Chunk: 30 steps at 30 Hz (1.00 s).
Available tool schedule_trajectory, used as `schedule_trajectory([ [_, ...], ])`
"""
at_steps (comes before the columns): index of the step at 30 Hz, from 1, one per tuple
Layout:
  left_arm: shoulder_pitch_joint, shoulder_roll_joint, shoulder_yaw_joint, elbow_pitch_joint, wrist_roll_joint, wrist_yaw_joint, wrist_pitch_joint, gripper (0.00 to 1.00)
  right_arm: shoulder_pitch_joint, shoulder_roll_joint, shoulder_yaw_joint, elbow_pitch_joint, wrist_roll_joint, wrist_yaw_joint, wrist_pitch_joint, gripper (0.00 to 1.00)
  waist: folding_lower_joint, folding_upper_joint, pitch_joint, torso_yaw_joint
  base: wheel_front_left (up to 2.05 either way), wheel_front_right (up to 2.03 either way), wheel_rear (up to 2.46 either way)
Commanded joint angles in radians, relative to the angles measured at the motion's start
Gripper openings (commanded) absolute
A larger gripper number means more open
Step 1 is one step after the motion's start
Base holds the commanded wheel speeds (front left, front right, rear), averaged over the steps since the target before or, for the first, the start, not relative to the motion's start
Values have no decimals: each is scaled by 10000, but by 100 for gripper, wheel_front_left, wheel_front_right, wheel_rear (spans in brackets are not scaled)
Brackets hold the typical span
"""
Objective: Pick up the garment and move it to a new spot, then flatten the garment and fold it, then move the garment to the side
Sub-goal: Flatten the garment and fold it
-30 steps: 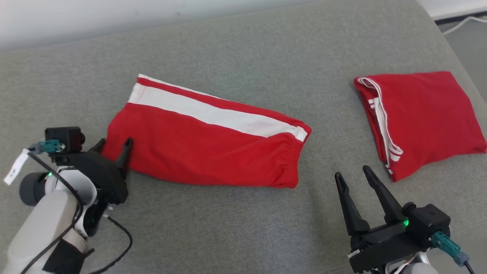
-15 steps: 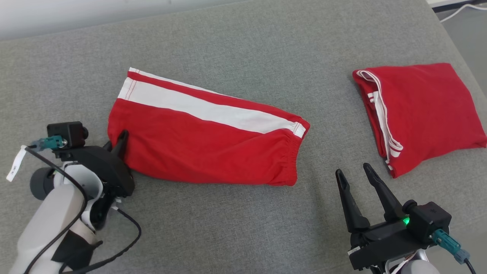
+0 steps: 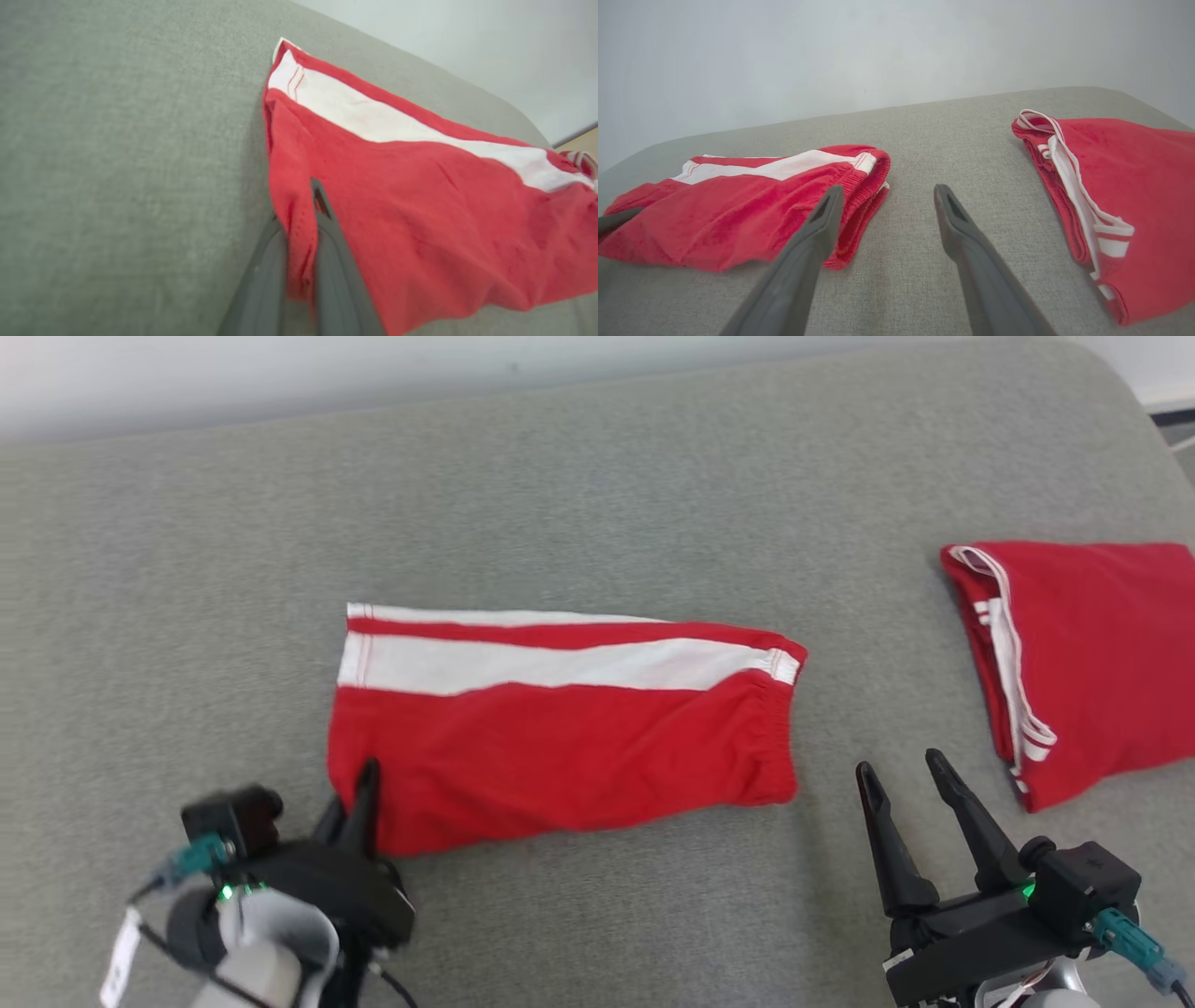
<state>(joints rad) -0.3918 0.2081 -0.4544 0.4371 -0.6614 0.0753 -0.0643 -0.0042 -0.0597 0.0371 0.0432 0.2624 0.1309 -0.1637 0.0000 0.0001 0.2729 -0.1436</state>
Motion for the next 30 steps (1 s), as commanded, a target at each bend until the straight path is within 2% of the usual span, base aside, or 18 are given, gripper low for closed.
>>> schedule_trajectory([
  [1, 498, -1, 9, -479, -95, 198, -35, 0, 66, -49, -59, -127, -87, -3, 98, 100, 0, -1, -218, 446, 0, 0, 0],
  [5, 1324, 33, -39, -1550, -274, 534, 238, 0, 135, -122, -87, -328, -153, -5, 333, 100, 0, -1, -260, 729, 0, 0, 0],
  [11, 1777, 233, -35, -2022, -380, 828, 707, 0, 27, -140, 64, -347, -153, -5, 556, 100, 0, -1, -349, 743, 0, 0, 0],
  [12, 1831, 266, -54, -2038, -374, 870, 760, 37, 14, -139, 85, -334, -145, -5, 554, 100, 0, -1, -371, 734, 0, 0, 0],
  [13, 1825, 302, -37, -2097, -332, 912, 720, 87, 1, -137, 119, -324, -108, -5, 564, 100, 0, -1, -387, 723, 0, 0, 0],
  [14, 1830, 307, -34, -2126, -324, 923, 734, 100, -12, -158, 139, -321, -101, -5, 574, 100, 0, -1, -397, 714, 0, 0, 0],
  [22, 1801, 545, 391, -2705, 282, 1507, -450, 100, -228, -256, 204, -149, -118, -5, 503, 100, 0, -1, -585, 725, 0, 0, 0],
  [26, 1608, 906, 616, -3335, 1024, 1859, -1378, 100, -414, -376, 191, 127, -230, -5, 442, 100, 0, -1, -886, 818, 0, 0, 0],
  [30, 1646, 1161, 549, -3623, 1710, 2082, -1693, 100, -441, -348, 127, 353, -381, -5, 377, 100, 0, -1, -1180, 870, 0, 0, 0],
])
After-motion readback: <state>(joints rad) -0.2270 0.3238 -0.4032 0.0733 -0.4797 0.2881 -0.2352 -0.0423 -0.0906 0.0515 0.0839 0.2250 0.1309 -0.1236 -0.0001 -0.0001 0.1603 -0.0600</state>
